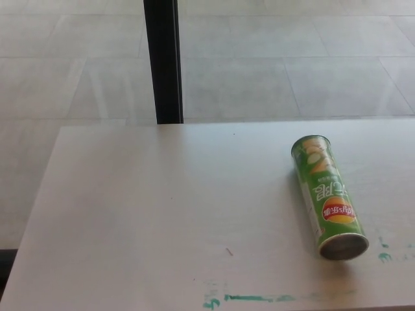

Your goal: Use the right hand as a fist to push the chips tray inside its container kept in the middle of the desk

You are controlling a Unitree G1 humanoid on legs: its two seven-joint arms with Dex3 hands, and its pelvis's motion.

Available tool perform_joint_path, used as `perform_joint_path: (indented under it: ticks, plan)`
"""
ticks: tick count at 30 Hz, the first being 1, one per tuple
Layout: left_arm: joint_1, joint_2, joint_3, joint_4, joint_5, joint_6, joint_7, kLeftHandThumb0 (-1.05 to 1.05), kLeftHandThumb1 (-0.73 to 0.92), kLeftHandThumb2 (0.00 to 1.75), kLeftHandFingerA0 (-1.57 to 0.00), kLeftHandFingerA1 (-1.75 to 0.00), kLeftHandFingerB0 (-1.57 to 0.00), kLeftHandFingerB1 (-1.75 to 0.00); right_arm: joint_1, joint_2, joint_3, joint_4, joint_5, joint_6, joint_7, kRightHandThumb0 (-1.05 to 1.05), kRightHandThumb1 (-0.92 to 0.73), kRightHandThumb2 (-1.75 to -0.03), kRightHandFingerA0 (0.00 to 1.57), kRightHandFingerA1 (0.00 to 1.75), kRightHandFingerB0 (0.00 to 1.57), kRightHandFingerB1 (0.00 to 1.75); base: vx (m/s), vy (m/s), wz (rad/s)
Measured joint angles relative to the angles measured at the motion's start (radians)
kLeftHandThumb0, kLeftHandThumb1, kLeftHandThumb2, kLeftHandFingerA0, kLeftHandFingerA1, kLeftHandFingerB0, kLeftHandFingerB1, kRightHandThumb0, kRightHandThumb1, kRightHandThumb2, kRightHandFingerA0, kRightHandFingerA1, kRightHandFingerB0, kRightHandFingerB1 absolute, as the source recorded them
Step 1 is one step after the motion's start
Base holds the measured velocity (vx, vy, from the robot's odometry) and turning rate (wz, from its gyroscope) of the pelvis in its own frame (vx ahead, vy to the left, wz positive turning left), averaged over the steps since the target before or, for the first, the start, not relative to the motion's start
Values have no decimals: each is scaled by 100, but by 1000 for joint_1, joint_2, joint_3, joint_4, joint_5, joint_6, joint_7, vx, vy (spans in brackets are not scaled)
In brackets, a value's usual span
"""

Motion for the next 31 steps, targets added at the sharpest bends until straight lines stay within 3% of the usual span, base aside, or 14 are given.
perform_joint_path:
  ticks: [11,12,13,16,17,25,26,27,28,31]
  plan:
    - [0,0,10,8,-5,0,0,-23,60,135,-43,-83,-28,-74,7,-3,22,9,30,-26,4,-60,-66,-99,61,69,37,53,0,0,0]
    - [1,0,8,6,-4,0,0,-20,62,136,-45,-85,-30,-75,7,-3,28,10,31,-27,4,-58,-81,-65,66,60,42,38,0,0,0]
    - [1,0,10,3,-5,0,0,-18,63,136,-46,-85,-34,-76,7,-3,31,11,32,-27,4,-58,-82,-65,65,62,41,38,0,0,0]
    - [-5,0,11,-2,-7,1,0,-18,63,136,-46,-85,-31,-76,6,-4,39,19,35,-34,4,-59,-82,-65,67,63,41,38,0,0,0]
    - [-6,0,11,-3,-7,1,0,-18,62,135,-48,-87,-35,-77,7,-4,41,19,36,-35,4,-60,-67,-99,61,69,35,52,0,0,0]
    - [-6,0,12,-10,-10,4,-6,-19,62,136,-48,-87,-32,-77,6,-8,52,26,44,-40,4,-61,-66,-99,58,69,35,52,0,0,0]
    - [-8,0,12,-10,-10,5,-7,-32,26,170,-40,-105,-26,-88,6,-8,52,26,46,-40,4,-63,-67,-100,60,69,32,51,0,0,0]
    - [-9,0,11,-11,-10,6,-6,-32,26,170,-40,-105,-26,-88,5,-8,55,25,47,-40,4,-63,-67,-100,60,69,32,51,0,0,0]
    - [-11,0,9,-11,-9,6,-6,-46,34,147,-43,-95,-27,-81,4,-9,59,24,47,-40,3,-62,-68,-100,58,68,31,51,0,0,0]
    - [-16,0,7,-10,-8,6,-3,-46,34,147,-43,-95,-27,-81,3,-12,68,24,48,-40,4,-62,-68,-100,58,68,31,51,0,0,0]
